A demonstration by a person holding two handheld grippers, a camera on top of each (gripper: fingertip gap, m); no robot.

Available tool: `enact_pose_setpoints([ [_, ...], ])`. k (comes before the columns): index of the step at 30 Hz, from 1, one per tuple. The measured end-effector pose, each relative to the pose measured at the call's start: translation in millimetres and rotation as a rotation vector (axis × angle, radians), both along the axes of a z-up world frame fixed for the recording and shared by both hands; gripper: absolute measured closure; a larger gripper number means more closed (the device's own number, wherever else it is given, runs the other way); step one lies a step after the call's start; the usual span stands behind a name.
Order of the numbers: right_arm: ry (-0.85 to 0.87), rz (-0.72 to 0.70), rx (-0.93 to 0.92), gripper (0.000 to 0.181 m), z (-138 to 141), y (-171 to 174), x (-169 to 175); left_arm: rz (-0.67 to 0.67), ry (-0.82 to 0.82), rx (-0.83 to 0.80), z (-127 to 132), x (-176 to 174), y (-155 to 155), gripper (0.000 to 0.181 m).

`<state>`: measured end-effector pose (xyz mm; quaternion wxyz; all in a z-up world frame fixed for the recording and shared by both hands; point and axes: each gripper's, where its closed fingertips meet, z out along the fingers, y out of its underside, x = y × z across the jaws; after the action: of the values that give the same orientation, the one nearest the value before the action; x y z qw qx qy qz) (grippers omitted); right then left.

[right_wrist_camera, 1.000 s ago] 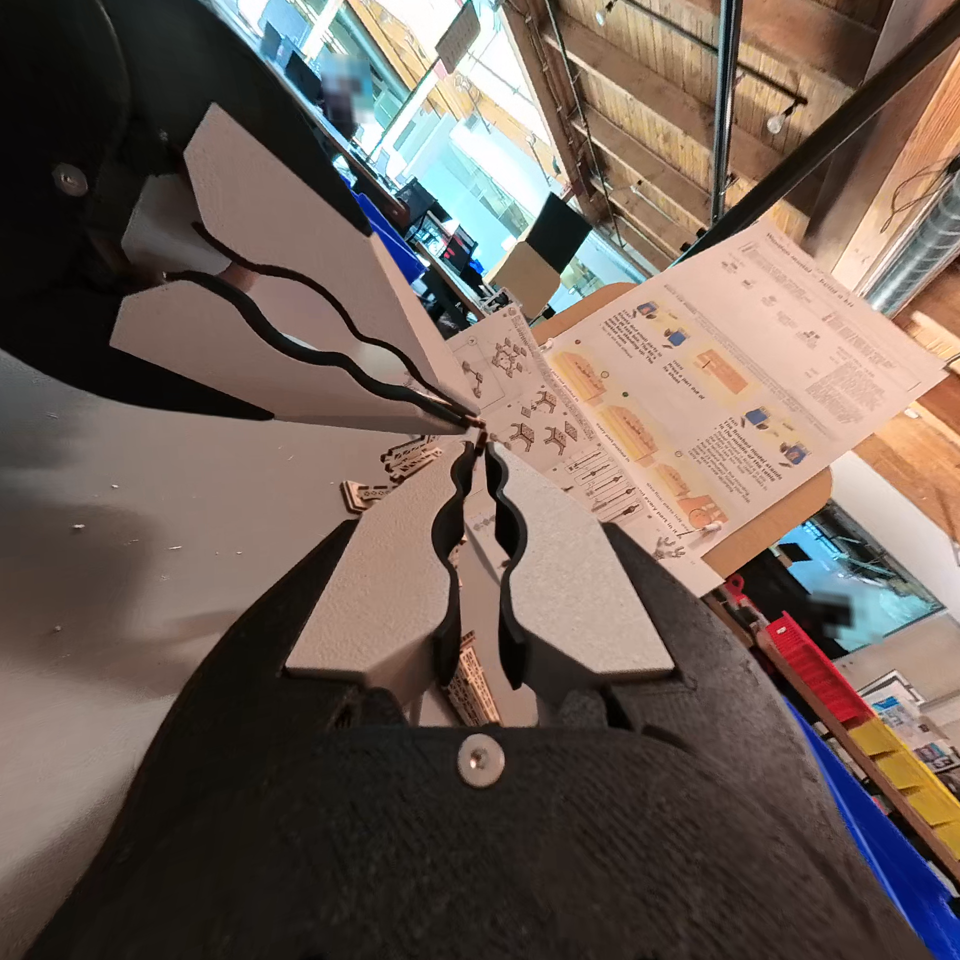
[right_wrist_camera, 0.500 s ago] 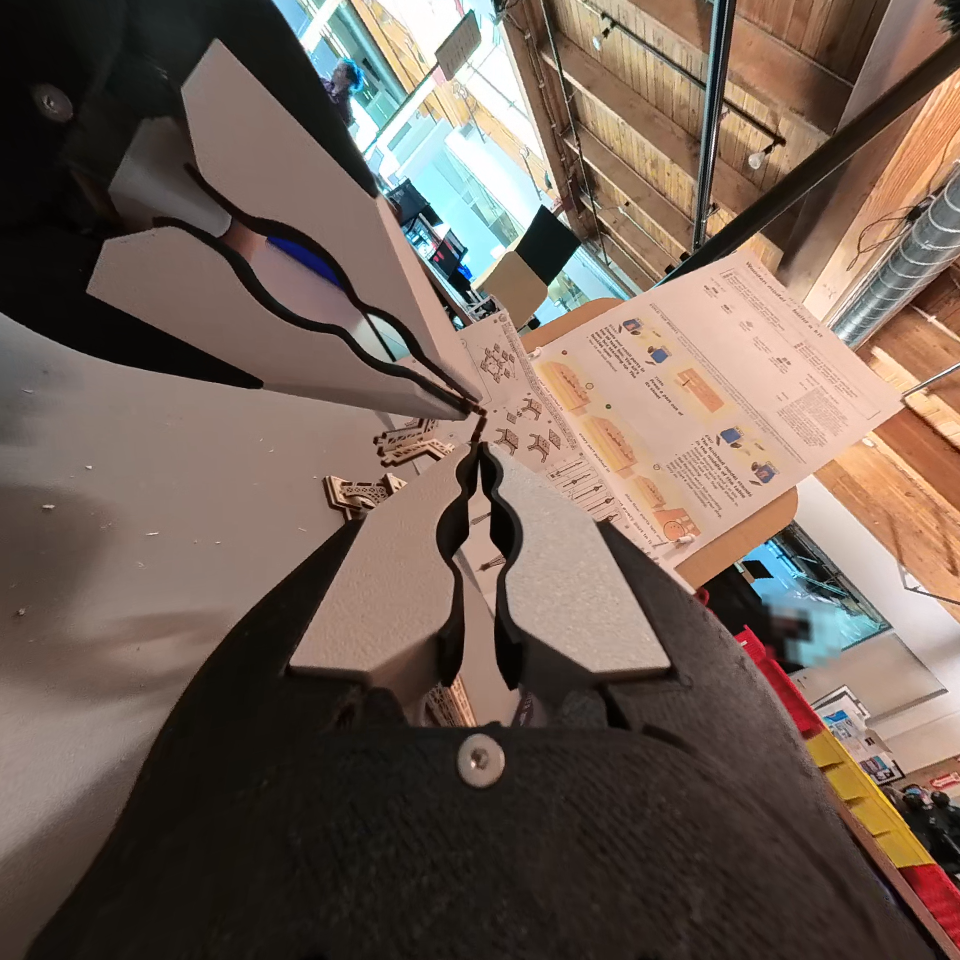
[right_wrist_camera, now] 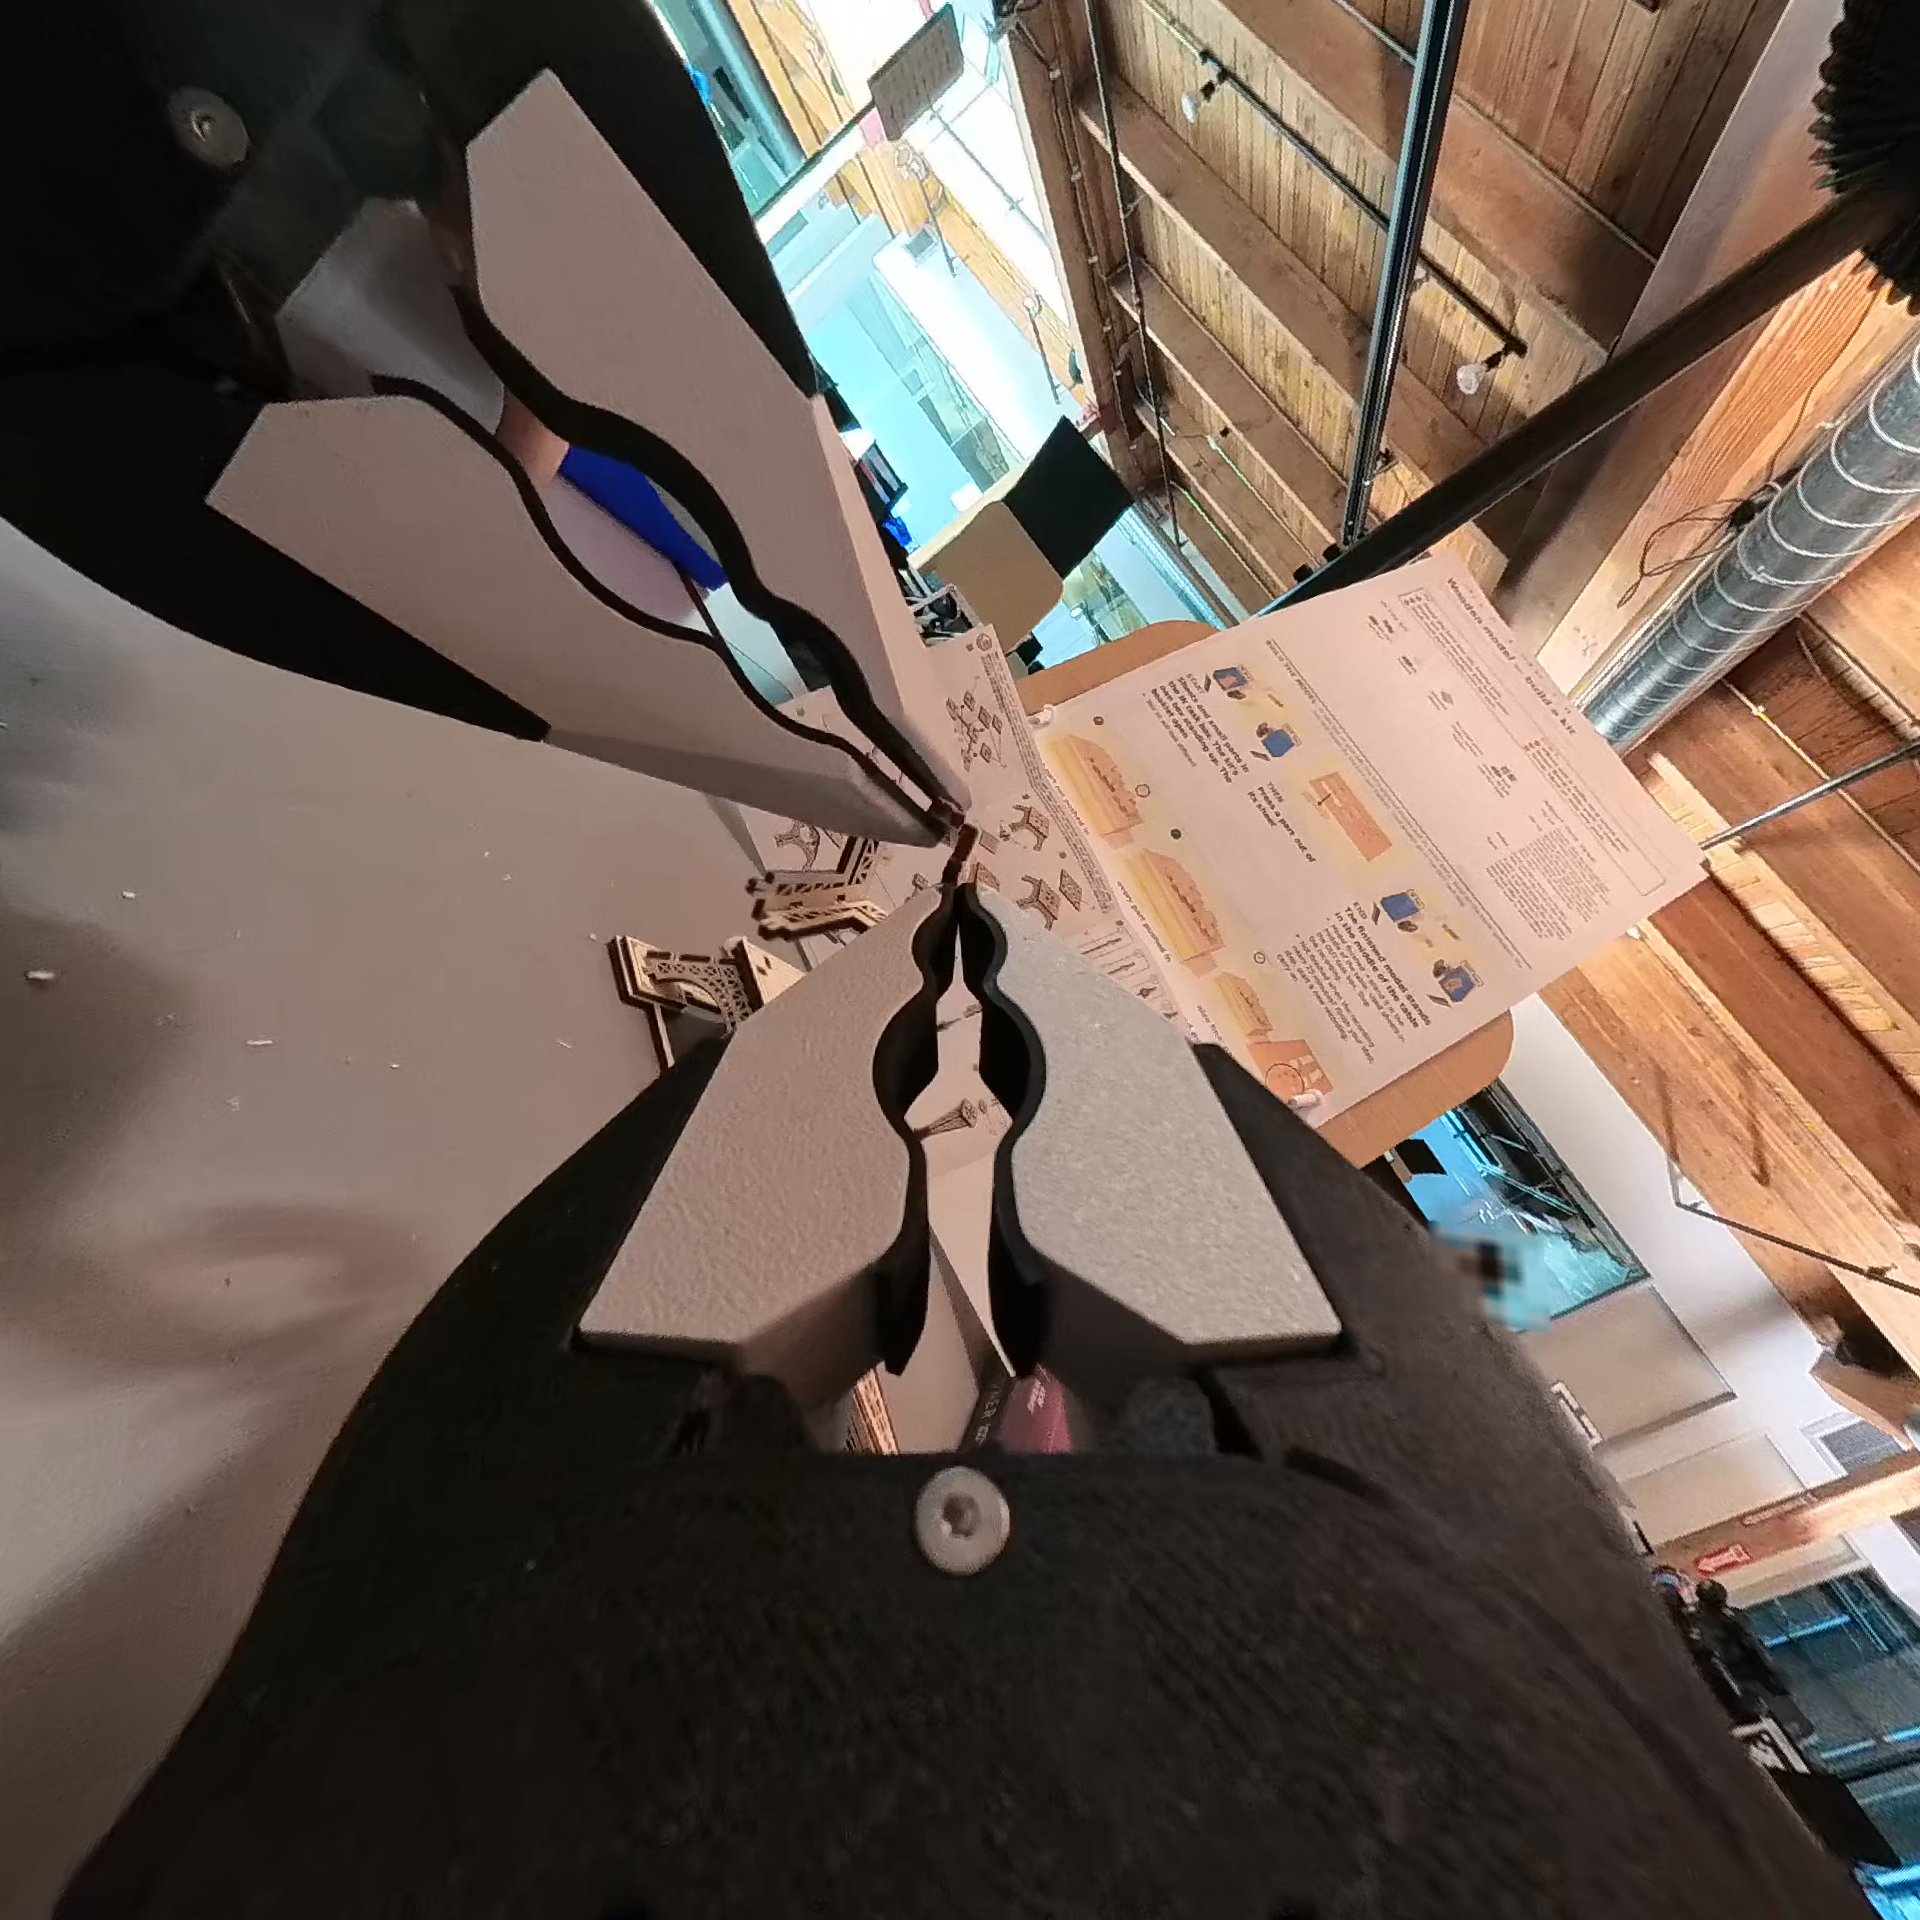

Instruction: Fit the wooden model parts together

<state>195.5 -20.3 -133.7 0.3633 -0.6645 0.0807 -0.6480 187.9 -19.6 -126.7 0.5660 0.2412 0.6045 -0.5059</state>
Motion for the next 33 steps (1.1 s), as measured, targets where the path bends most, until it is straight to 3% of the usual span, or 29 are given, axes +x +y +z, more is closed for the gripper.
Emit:
enact_pose_setpoints([
  [12, -0.011, 0.008, -0.006, 0.181, 1.2, 3.3, -1.9, -0.069, 0.06, -0.025, 1.4, -2.5, 1.6, 0.181],
  [19, 0.012, 0.0, 0.031, 0.181, 0.4, 0.3, -1.1, -0.029, 0.053, -0.011, -0.6, -0.7, -0.6, 0.181],
  [29, 0.009, -0.035, -0.119, 0.181, -9.8, 5.5, 0.4, -0.076, 0.187, -0.008, -8.7, -0.3, -1.8, 0.181],
  [33, 0.039, -0.05, -0.071, 0.181, -9.6, 1.8, 3.2, -0.059, 0.179, -0.002, -9.5, 3.0, -1.8, 0.181],
])
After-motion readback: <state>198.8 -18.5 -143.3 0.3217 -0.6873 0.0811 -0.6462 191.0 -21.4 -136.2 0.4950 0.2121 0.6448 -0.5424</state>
